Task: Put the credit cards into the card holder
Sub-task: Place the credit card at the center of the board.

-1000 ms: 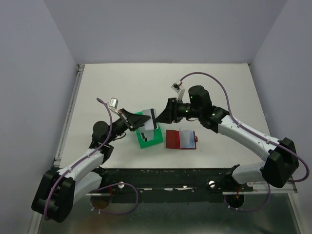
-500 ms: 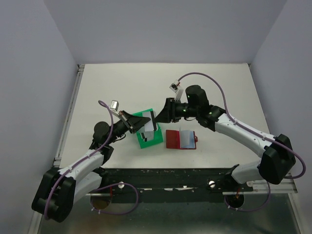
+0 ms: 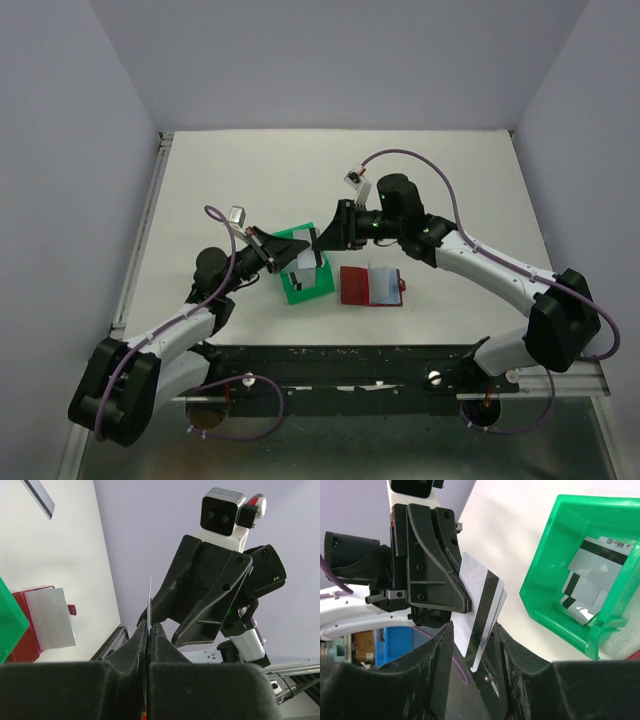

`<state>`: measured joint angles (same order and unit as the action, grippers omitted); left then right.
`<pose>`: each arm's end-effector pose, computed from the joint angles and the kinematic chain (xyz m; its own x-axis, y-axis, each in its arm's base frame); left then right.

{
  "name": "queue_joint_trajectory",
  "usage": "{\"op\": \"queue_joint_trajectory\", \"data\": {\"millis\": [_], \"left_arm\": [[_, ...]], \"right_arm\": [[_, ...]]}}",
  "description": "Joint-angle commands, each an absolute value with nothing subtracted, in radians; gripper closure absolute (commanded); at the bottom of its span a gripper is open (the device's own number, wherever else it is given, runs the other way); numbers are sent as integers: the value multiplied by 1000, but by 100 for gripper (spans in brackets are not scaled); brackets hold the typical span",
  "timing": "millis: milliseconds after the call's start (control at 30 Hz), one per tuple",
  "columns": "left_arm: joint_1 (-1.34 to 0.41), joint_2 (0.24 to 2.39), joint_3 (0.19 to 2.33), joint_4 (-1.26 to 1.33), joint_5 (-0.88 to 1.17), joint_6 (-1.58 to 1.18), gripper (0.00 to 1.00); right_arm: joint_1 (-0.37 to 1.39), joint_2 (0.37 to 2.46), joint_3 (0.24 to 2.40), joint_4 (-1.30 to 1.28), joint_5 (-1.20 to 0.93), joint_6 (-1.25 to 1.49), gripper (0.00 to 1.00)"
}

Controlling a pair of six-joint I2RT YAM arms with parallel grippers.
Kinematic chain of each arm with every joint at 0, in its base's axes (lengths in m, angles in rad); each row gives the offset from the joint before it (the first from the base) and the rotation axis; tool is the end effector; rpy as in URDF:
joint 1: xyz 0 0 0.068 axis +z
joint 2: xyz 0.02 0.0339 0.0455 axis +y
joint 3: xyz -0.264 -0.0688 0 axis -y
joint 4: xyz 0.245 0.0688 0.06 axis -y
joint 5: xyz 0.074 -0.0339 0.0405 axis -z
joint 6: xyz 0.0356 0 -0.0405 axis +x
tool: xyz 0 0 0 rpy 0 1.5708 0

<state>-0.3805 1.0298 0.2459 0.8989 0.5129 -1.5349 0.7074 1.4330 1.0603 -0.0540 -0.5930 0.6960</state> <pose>0.1831 -0.0921 0.2214 -0.7719 -0.6291 -0.0919 0.1343 -0.0201 -0.9907 0.2364 0.2283 0.2988 -0.8348 -0.0143 -0.5503 -0.5086 0.4024 0.7612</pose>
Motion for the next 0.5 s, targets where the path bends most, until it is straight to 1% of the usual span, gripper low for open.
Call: {"op": "queue_joint_trajectory", "data": {"millis": [0,100,233,400,467], "left_arm": [[-380,1055,233,983,492,-1575,93],[-380,1072,232,1020,494,-1591,91],[-380,1097,230,1055,499,-1604,86],[-380,1104,230,1066,499,-1606,80],[-382,1100,230,1063,500,-1605,79]], "right_arm": [[712,1459,1075,-11,-640,729,55],[712,1465,1074,-11,-641,732,56],[712,1468,1074,-11,-640,732,56],[712,1468,1080,-15,-630,724,61],[712,1468,1081,-21,-626,723,62]]}}
